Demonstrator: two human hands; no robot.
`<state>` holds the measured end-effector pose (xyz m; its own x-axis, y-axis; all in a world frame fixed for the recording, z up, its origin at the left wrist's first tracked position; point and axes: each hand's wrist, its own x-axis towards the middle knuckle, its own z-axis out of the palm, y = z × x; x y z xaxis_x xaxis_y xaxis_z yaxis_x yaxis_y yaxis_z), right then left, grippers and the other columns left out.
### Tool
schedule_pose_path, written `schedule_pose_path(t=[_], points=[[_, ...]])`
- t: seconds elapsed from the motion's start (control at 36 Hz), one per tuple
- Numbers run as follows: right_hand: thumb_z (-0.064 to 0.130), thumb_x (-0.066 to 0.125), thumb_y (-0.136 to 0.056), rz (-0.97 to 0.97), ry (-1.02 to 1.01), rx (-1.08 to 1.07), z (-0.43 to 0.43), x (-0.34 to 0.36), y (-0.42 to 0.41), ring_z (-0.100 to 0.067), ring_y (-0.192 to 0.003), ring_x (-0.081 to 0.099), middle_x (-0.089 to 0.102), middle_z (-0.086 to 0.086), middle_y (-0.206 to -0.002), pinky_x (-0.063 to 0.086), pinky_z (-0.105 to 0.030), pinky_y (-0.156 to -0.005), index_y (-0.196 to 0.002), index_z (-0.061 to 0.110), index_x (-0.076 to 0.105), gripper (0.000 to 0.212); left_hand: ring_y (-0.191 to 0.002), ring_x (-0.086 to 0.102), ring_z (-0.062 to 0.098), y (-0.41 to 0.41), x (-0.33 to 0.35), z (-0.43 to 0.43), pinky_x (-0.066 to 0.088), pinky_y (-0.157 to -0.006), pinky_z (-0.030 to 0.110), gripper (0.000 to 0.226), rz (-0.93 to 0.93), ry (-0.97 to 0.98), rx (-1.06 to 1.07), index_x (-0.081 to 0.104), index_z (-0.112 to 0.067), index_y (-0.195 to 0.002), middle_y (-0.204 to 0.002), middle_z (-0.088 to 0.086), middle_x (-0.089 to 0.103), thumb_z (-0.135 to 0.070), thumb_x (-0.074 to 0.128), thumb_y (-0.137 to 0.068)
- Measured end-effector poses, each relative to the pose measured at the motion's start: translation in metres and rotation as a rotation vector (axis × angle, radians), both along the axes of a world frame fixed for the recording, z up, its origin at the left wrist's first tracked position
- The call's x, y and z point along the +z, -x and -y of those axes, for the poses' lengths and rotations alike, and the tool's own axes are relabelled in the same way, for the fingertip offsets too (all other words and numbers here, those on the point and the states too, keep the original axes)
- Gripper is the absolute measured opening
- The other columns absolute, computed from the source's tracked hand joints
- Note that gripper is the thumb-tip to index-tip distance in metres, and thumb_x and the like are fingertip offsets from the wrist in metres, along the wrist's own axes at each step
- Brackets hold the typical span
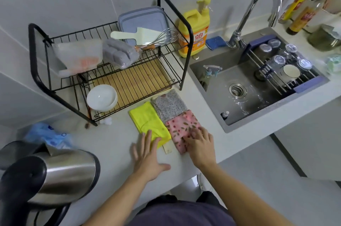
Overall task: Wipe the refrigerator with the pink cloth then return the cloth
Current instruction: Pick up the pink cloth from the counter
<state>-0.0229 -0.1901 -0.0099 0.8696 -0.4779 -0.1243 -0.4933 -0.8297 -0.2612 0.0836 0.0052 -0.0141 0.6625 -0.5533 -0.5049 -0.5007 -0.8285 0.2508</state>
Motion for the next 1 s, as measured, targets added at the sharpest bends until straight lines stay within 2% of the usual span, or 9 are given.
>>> schedule_pose_path(t=[0.22,0.33,0.42,0.5,0.64,0.69,0.75,0.86,1.0], points=[[-0.003,0.057,-0.086,0.162,-0.302,-0.269,-0.001,0.004,-0.011,-0.039,-0.117,0.067,0.076,-0.015,-0.117,0.044,-0.035,-0.101,-0.092,0.002,0.076,0.021,-0.151,-0.04,0.018,-0.002,-0.001,-0.002,-0.006,-0.124,0.059,0.118,-0.023,-0.034,-0.038,-0.004,-0.039,-0.164,-0.161,-0.009,-0.046,-0.081,0.064,-0.078],[0.007,0.054,-0.097,0.067,-0.338,-0.2,-0.001,0.01,-0.008,-0.038,-0.125,0.058,0.068,-0.013,-0.127,0.042,-0.039,-0.098,-0.099,0.007,0.064,0.01,-0.151,-0.04,0.018,-0.002,-0.002,0.0,-0.005,-0.124,0.059,0.119,-0.031,-0.029,-0.038,-0.004,-0.038,-0.164,-0.161,-0.008,-0.046,-0.082,0.064,-0.077],[0.051,0.042,-0.099,-0.107,-0.347,-0.06,-0.009,0.013,0.001,-0.025,-0.162,0.014,0.026,-0.005,-0.171,0.017,-0.039,-0.131,-0.153,0.009,0.047,0.069,-0.151,-0.04,0.02,-0.003,-0.001,0.001,-0.005,-0.125,0.06,0.12,-0.033,-0.043,-0.043,-0.006,-0.037,-0.164,-0.16,-0.008,-0.047,-0.082,0.064,-0.078],[0.074,0.021,-0.093,-0.172,-0.317,-0.041,-0.015,0.016,0.001,-0.022,-0.163,-0.006,0.005,-0.006,-0.176,-0.003,-0.037,-0.132,-0.164,0.014,0.028,0.094,-0.152,-0.039,0.02,-0.003,0.001,0.002,-0.004,-0.125,0.06,0.12,-0.042,-0.047,-0.036,-0.006,-0.037,-0.164,-0.16,-0.007,-0.047,-0.08,0.065,-0.078],[0.052,0.061,-0.101,-0.205,-0.177,-0.04,-0.022,0.01,-0.015,-0.039,-0.159,0.019,0.03,-0.02,-0.167,0.017,-0.05,-0.13,-0.162,0.018,0.036,0.074,-0.152,-0.038,0.021,-0.002,0.004,0.004,-0.004,-0.125,0.059,0.119,-0.042,-0.068,-0.033,-0.006,-0.038,-0.164,-0.163,-0.007,-0.043,-0.08,0.065,-0.078],[0.04,0.088,-0.079,-0.171,-0.103,-0.017,-0.022,0.003,-0.02,-0.047,-0.135,0.054,0.061,-0.027,-0.135,0.055,-0.054,-0.103,-0.136,0.01,0.066,0.069,-0.152,-0.038,0.02,-0.002,0.002,0.003,-0.004,-0.125,0.059,0.119,-0.039,-0.071,-0.037,-0.006,-0.038,-0.164,-0.163,-0.007,-0.044,-0.081,0.064,-0.079],[0.029,0.101,-0.057,-0.131,-0.025,-0.029,-0.021,-0.005,-0.022,-0.043,-0.106,0.071,0.071,-0.022,-0.106,0.064,-0.044,-0.071,-0.107,0.009,0.078,0.058,-0.152,-0.038,0.019,-0.002,0.0,0.001,-0.005,-0.125,0.059,0.118,-0.032,-0.056,-0.032,-0.005,-0.039,-0.164,-0.163,-0.008,-0.043,-0.081,0.064,-0.078],[0.007,0.094,-0.057,-0.104,0.041,-0.047,-0.014,-0.01,-0.021,-0.039,-0.105,0.074,0.075,-0.017,-0.102,0.06,-0.036,-0.057,-0.098,0.01,0.08,0.044,-0.153,-0.038,0.018,-0.004,-0.003,-0.002,-0.004,-0.125,0.058,0.118,-0.017,-0.024,-0.036,-0.002,-0.04,-0.164,-0.163,-0.009,-0.042,-0.082,0.065,-0.076],[0.003,0.05,-0.102,-0.078,-0.151,-0.141,-0.006,0.005,-0.02,-0.035,-0.136,0.054,0.064,-0.015,-0.138,0.052,-0.042,-0.085,-0.135,0.005,0.06,0.035,-0.153,-0.037,0.019,-0.005,-0.002,-0.001,-0.004,-0.124,0.058,0.118,-0.031,-0.014,-0.042,-0.001,-0.039,-0.164,-0.165,-0.008,-0.041,-0.081,0.065,-0.077]])
